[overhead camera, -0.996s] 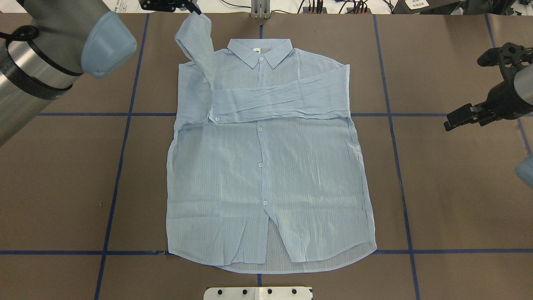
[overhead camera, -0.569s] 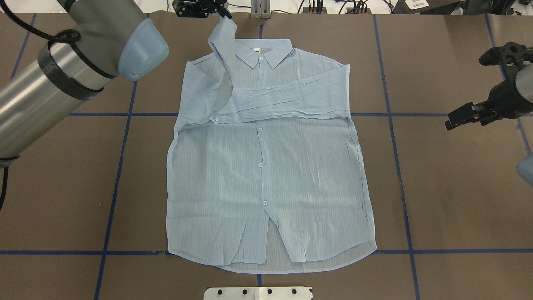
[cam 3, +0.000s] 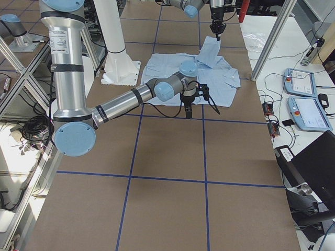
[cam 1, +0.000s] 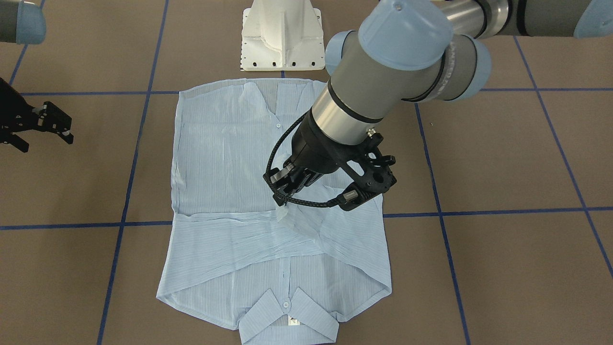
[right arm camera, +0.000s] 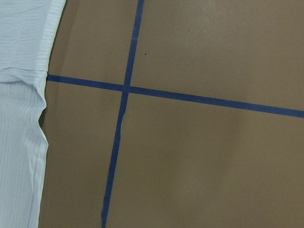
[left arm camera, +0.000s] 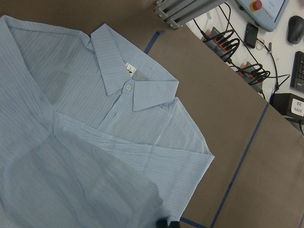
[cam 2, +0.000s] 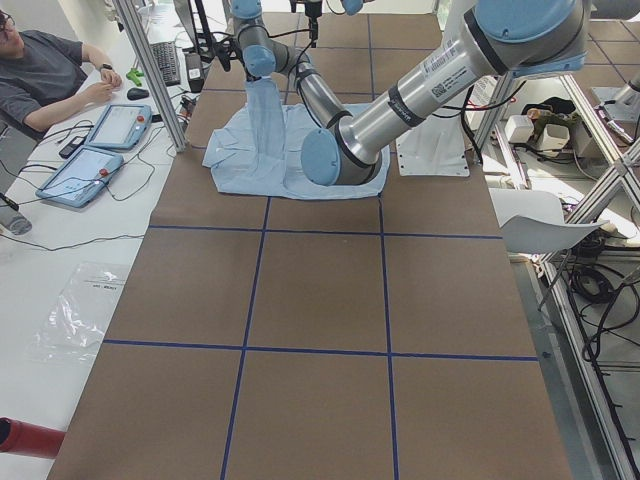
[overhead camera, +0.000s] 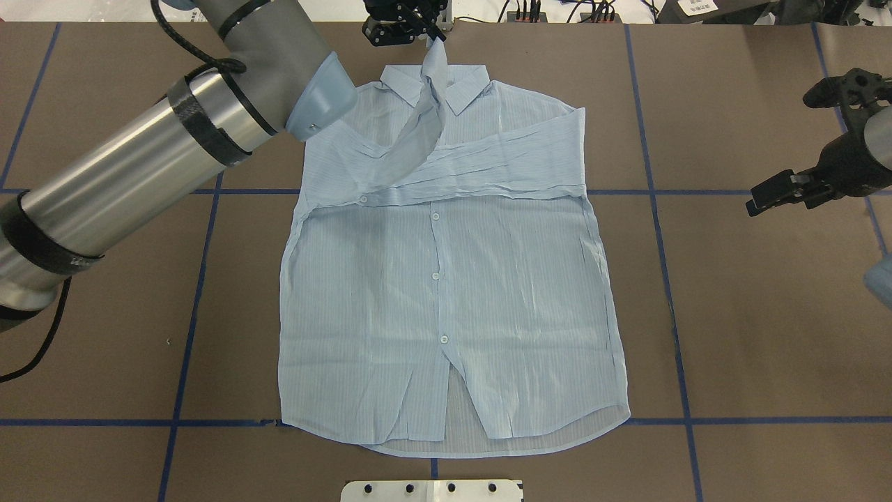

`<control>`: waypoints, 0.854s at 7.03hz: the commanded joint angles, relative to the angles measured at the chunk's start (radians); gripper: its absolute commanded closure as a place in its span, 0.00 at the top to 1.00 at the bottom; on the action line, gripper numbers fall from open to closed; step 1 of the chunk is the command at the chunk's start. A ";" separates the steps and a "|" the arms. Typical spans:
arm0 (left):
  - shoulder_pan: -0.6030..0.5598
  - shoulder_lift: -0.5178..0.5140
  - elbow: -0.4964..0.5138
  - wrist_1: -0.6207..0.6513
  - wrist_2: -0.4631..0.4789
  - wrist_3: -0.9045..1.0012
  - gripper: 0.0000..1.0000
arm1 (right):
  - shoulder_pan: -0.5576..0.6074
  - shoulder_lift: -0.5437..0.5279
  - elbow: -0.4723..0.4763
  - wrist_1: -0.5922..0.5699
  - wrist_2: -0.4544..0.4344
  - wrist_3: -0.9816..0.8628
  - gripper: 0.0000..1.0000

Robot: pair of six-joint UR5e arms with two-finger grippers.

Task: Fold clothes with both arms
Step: 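Carry the sleeve with the left gripper across the shirt toward the collar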

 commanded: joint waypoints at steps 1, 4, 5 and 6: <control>0.091 -0.011 0.083 -0.096 0.130 -0.086 0.00 | 0.000 -0.004 -0.003 0.000 -0.001 0.000 1.00; 0.267 -0.046 0.219 -0.191 0.340 -0.140 0.00 | 0.000 -0.004 -0.006 0.000 -0.001 0.000 1.00; 0.315 -0.052 0.287 -0.256 0.387 -0.165 0.00 | 0.000 0.002 -0.012 0.000 0.000 0.000 1.00; 0.349 -0.066 0.331 -0.297 0.431 -0.167 0.00 | -0.001 0.011 -0.025 0.000 -0.001 0.000 1.00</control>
